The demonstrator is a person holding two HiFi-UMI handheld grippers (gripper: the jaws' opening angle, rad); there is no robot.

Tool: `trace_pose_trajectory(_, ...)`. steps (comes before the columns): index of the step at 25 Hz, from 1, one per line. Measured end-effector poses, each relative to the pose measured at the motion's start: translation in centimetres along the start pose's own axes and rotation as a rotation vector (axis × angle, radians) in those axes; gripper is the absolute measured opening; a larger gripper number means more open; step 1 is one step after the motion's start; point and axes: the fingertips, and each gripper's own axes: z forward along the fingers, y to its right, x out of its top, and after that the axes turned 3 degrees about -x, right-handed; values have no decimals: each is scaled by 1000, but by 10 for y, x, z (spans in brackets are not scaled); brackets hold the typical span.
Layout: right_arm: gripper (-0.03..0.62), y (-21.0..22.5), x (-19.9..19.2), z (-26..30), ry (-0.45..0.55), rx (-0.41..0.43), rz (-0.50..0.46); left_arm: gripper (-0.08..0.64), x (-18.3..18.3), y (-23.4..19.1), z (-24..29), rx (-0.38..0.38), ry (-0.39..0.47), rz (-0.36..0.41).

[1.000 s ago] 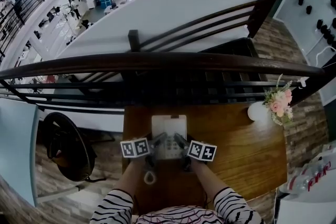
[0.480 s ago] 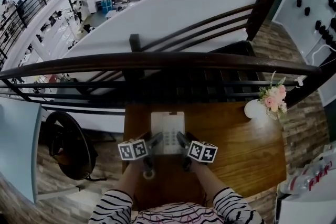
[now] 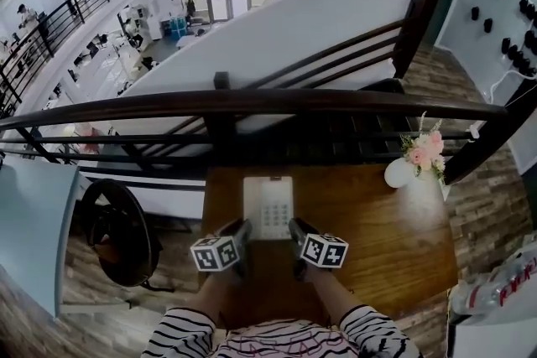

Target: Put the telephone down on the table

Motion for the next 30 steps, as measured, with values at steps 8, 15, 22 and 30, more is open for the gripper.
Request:
trace_pose_trajectory(8,0,-10,-24,-67,-2,47,-21,27,-45,49,-42,-4,-1,-10)
trace_pose_trajectory(15,0,-10,-41,-124,4,79,-29,2,-77,91,-75,7,25,-4)
trace_pose_trajectory(22,0,-5,-70,-191,-10,117,-61,2,-127,137,-110,34,24,19)
trace_pose_trajectory(30,0,3,-100,-270,-31,142,-95,2,-186,198,-149,39,24,-2)
